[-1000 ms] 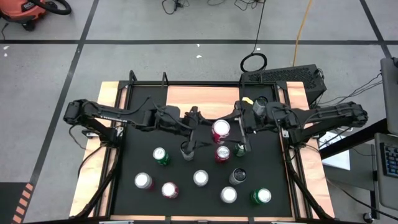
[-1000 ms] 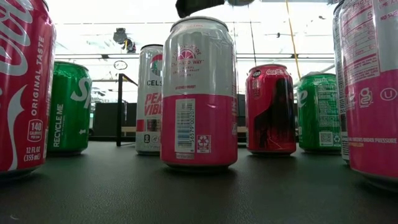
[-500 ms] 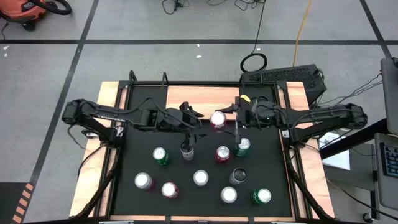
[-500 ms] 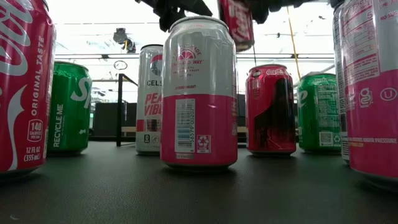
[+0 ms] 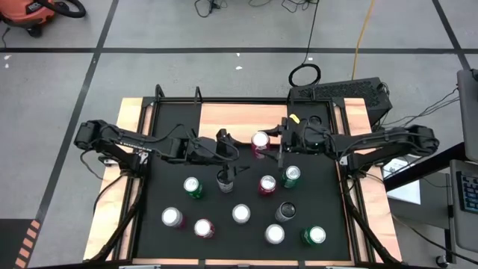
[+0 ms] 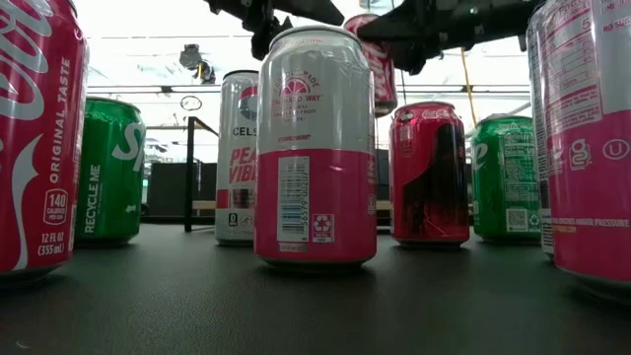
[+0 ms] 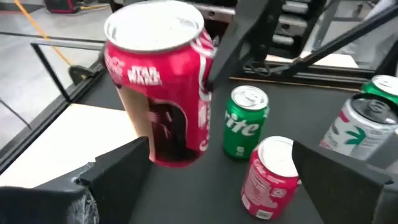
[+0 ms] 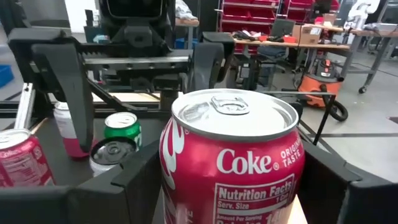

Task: Place canned beverage on shelf
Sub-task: Put the top red soda can on the shelf

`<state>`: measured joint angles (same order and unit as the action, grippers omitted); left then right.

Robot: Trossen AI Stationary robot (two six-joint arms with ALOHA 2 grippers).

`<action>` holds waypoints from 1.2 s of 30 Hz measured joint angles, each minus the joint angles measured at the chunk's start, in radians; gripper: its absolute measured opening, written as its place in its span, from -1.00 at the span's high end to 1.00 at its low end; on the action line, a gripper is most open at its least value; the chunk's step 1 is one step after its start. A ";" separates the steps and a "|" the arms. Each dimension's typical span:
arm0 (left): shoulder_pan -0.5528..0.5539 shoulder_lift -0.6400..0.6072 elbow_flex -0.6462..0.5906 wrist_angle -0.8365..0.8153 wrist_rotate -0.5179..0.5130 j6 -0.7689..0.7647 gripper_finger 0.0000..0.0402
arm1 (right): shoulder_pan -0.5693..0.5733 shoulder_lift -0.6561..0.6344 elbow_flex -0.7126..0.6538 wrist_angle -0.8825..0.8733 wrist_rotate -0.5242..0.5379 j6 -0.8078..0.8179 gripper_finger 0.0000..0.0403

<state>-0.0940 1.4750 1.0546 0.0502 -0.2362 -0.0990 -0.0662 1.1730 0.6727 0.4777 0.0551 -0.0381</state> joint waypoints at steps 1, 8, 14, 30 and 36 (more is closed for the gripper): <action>0.000 0.000 0.000 0.001 -0.010 0.000 -0.94 | 0.000 0.005 0.000 0.007 0.000 0.000 -0.33; 0.027 0.000 0.000 0.050 -0.073 0.034 -0.94 | -0.005 0.020 0.000 0.022 0.000 -0.075 -0.33; 0.067 0.000 0.000 0.103 -0.085 0.090 -0.94 | -0.043 0.019 0.000 0.026 0.000 -0.105 -0.33; 0.137 0.000 0.000 0.163 0.099 0.166 -0.94 | -0.072 0.097 0.001 0.048 -0.004 0.000 -0.33; 0.152 0.000 0.000 0.140 0.102 0.165 -0.94 | -0.083 0.140 0.001 0.121 -0.008 -0.025 -0.33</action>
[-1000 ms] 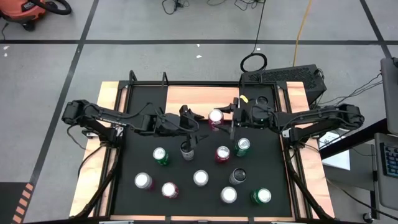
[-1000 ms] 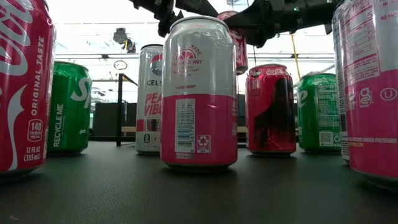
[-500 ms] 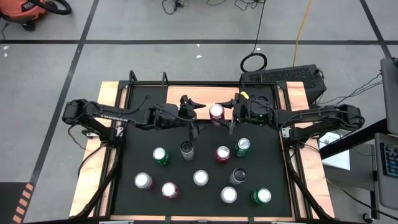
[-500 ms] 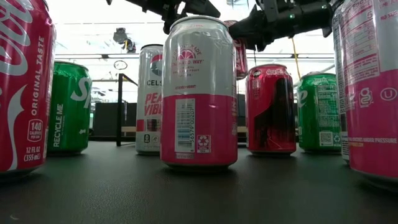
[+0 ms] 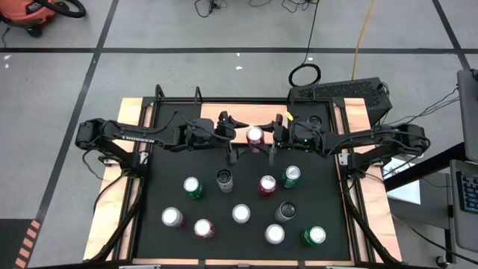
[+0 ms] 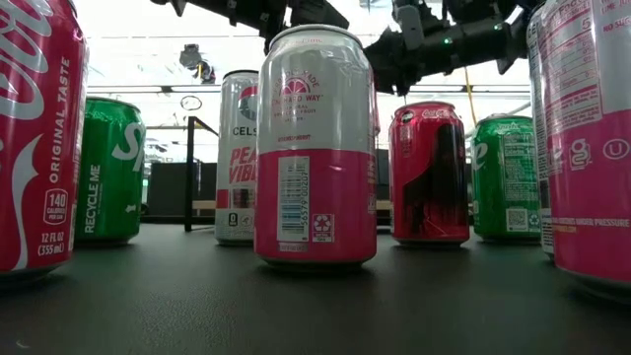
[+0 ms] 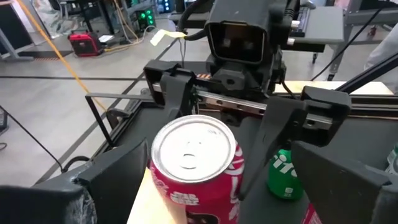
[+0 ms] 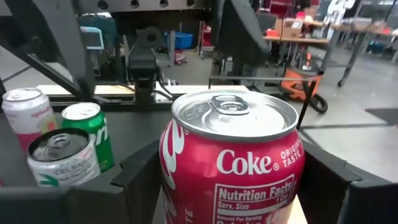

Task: Place canned beverage on shelf
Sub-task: Put the top red soda can on the shelf

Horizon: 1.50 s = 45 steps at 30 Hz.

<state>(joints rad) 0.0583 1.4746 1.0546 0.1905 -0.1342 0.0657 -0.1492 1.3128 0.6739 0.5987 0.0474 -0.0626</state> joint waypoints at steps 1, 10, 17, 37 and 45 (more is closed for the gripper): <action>0.002 0.000 0.000 -0.002 0.000 -0.005 -0.94 | -0.004 0.000 0.000 -0.002 0.000 -0.010 -0.33; 0.008 0.000 0.000 -0.041 -0.024 -0.076 -0.94 | -0.150 -0.016 0.000 0.000 -0.195 -0.075 -0.33; 0.015 0.000 -0.023 -0.046 -0.058 -0.086 -0.94 | -0.301 0.020 0.000 0.068 -0.313 -0.019 -0.33; 0.016 -0.056 -0.046 -0.041 -0.061 -0.007 -0.94 | -0.415 0.313 0.221 0.125 -0.365 0.026 -0.33; 0.016 -0.058 -0.047 -0.080 -0.061 -0.030 -0.94 | -0.445 0.327 0.236 0.070 -0.333 -0.011 -0.33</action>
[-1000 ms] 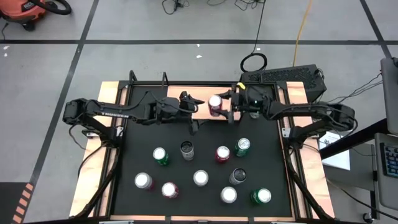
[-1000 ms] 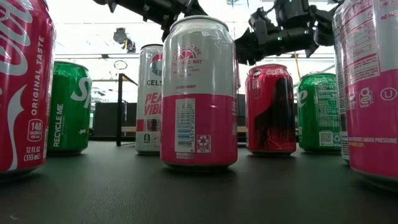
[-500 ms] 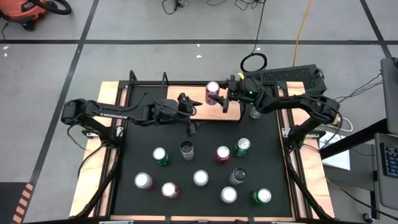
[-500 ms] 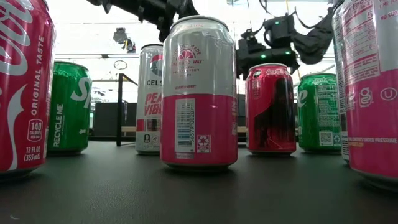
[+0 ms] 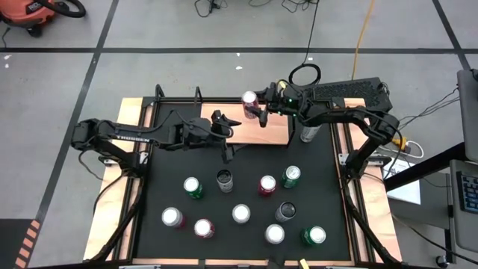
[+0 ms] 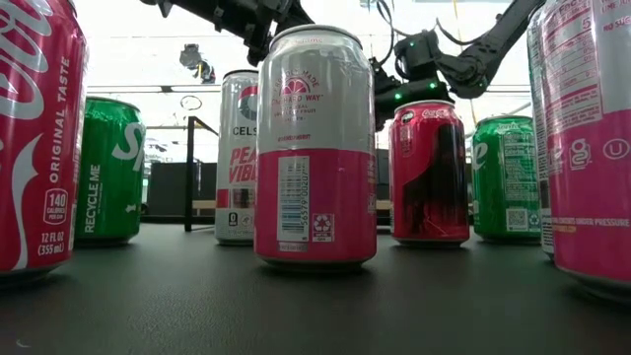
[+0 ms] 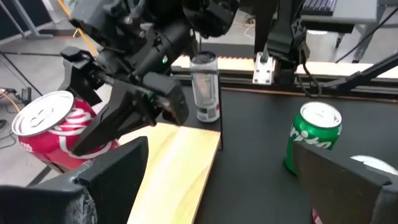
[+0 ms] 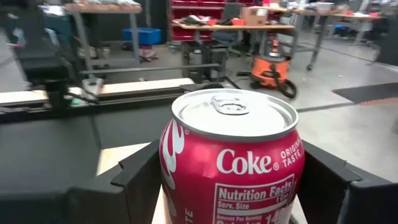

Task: Place canned beverage on shelf
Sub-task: Put the top red soda can on the shelf

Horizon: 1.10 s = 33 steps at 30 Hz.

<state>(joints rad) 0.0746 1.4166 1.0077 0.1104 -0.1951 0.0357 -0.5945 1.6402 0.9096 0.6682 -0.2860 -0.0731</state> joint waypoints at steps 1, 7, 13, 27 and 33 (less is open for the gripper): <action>0.000 0.000 0.000 0.008 0.000 0.001 -0.94 | -0.003 0.000 0.000 0.000 0.001 -0.003 -0.33; 0.002 0.000 0.000 0.040 0.000 0.033 -0.94 | -0.008 0.000 0.000 -0.026 0.000 -0.020 -0.33; 0.073 0.000 0.001 0.099 -0.060 0.113 -0.94 | -0.006 0.000 0.000 -0.044 -0.004 -0.048 -0.33; 0.432 0.108 0.127 0.044 0.494 0.114 -0.94 | 0.002 0.000 0.000 -0.045 -0.065 -0.104 -0.33; 0.454 0.179 0.193 -0.026 0.568 0.163 -0.94 | 0.000 0.000 0.000 -0.046 -0.058 -0.123 -0.33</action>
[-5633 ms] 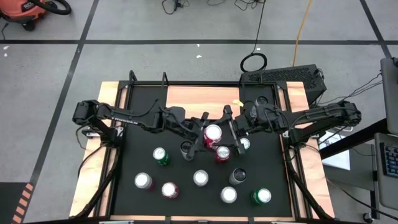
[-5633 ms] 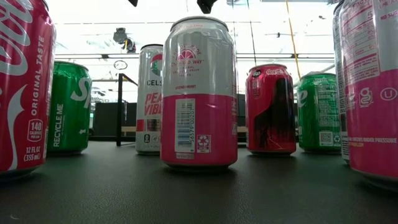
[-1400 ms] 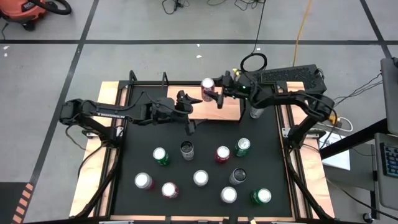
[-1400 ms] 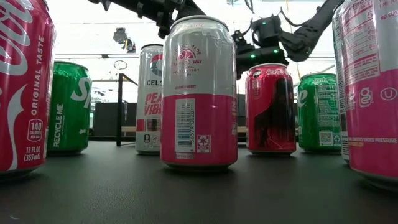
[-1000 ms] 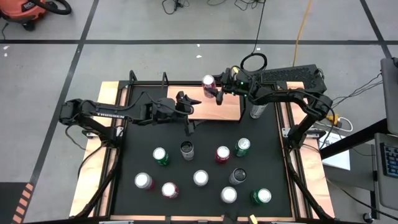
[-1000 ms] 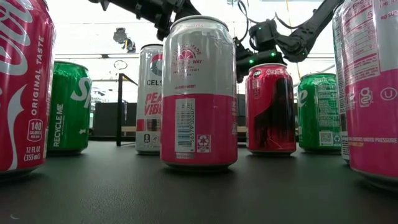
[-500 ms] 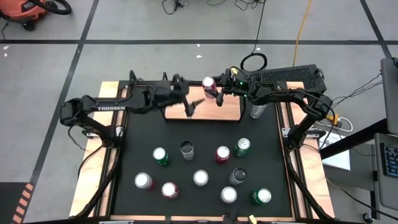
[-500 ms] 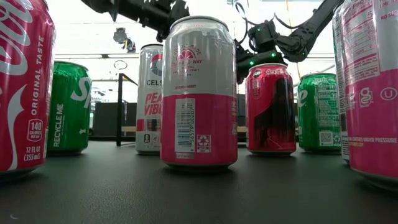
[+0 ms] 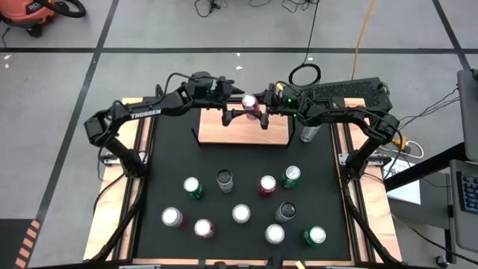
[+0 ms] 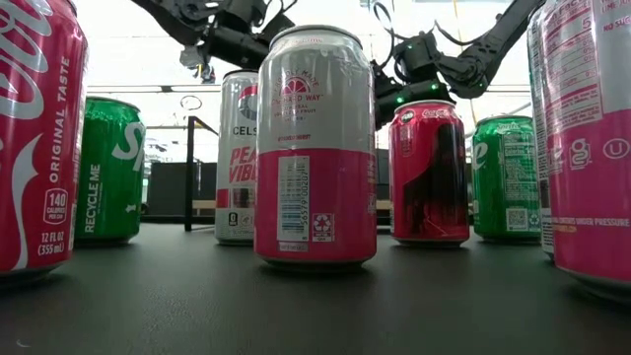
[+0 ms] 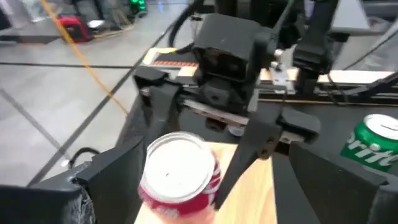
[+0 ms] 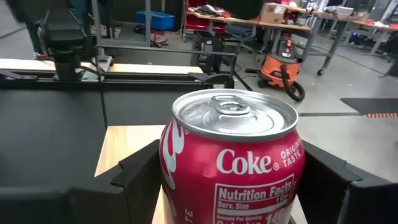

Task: Place canned beverage on shelf
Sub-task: Put the top red soda can on the shelf

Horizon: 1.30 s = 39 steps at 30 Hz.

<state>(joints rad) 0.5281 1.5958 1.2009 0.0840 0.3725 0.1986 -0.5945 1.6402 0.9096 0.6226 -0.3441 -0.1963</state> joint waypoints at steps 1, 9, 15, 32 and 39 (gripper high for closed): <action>0.001 0.014 0.005 -0.001 0.000 0.000 -0.94 | 0.000 0.000 0.000 0.000 -0.001 -0.002 -0.33; 0.000 0.070 0.027 0.003 -0.076 0.019 -0.94 | 0.001 0.000 0.000 -0.003 -0.004 -0.004 -0.33; 0.000 0.075 0.027 -0.008 -0.062 0.019 -0.94 | 0.001 0.000 0.000 -0.001 -0.032 -0.006 -0.33; -0.023 0.101 0.026 0.006 -0.079 0.027 -0.65 | 0.004 0.000 0.000 0.007 -0.081 0.001 -0.33; -0.026 0.101 0.026 0.001 -0.100 0.029 -0.36 | 0.004 0.000 0.000 0.008 -0.081 0.012 -0.33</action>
<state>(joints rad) 0.5018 1.6966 1.2266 0.0852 0.2729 0.2272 -0.5907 1.6398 0.9096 0.6304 -0.4255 -0.1838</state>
